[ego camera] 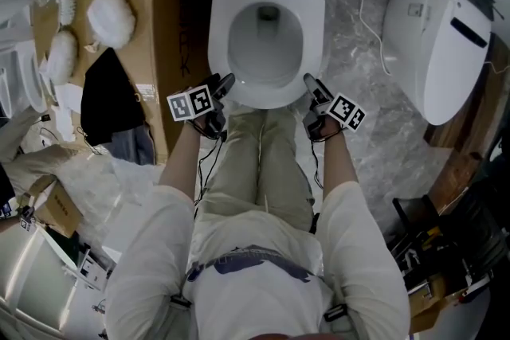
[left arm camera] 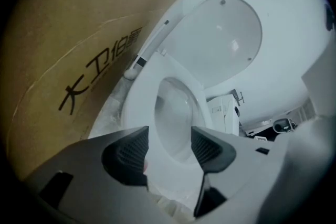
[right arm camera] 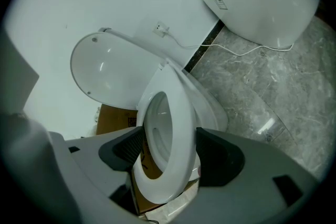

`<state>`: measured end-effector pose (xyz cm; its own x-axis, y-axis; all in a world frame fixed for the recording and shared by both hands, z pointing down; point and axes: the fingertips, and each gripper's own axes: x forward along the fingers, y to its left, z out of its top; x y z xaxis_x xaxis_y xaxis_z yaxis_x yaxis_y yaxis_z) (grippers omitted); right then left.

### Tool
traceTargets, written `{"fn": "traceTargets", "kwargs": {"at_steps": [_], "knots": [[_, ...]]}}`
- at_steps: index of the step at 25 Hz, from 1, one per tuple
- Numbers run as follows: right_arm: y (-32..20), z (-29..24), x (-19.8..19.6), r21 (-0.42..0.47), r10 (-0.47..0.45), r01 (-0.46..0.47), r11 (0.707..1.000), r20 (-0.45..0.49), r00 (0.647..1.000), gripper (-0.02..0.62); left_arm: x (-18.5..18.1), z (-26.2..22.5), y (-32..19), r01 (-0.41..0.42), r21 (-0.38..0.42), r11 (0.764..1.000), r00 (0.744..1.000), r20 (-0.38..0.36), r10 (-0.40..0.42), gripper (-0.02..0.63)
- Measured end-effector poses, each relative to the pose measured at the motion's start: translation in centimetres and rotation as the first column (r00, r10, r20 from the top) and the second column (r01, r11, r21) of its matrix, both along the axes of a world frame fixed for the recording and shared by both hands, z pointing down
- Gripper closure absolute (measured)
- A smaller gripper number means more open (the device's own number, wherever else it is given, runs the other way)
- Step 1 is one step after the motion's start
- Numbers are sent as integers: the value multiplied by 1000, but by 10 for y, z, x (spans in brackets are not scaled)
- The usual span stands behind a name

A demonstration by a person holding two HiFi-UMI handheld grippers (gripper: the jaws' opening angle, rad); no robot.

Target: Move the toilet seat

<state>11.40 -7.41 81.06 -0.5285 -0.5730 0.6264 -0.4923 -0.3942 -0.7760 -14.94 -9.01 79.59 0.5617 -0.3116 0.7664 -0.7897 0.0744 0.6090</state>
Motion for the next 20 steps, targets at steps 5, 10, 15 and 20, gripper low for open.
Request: {"fn": "traceTargets", "kwargs": {"at_steps": [5,10,15,20], "knots": [[0,-3,2,-13,23,-23,1000,18,1000,273,30,-18,-35,-5,80,997,999,-53,9,359],[-1,-2,3,-19,46,-46,999,24,999,276,8,-22,-57,56,126,991,998,-15,-55,359],[-2,-6,5,-21,79,-79,997,29,996,279,-35,-16,-47,75,92,993,994,72,-82,359],[-3,-8,7,-17,103,-103,995,41,994,285,-58,0,-25,74,21,997,989,126,-76,356]]}}
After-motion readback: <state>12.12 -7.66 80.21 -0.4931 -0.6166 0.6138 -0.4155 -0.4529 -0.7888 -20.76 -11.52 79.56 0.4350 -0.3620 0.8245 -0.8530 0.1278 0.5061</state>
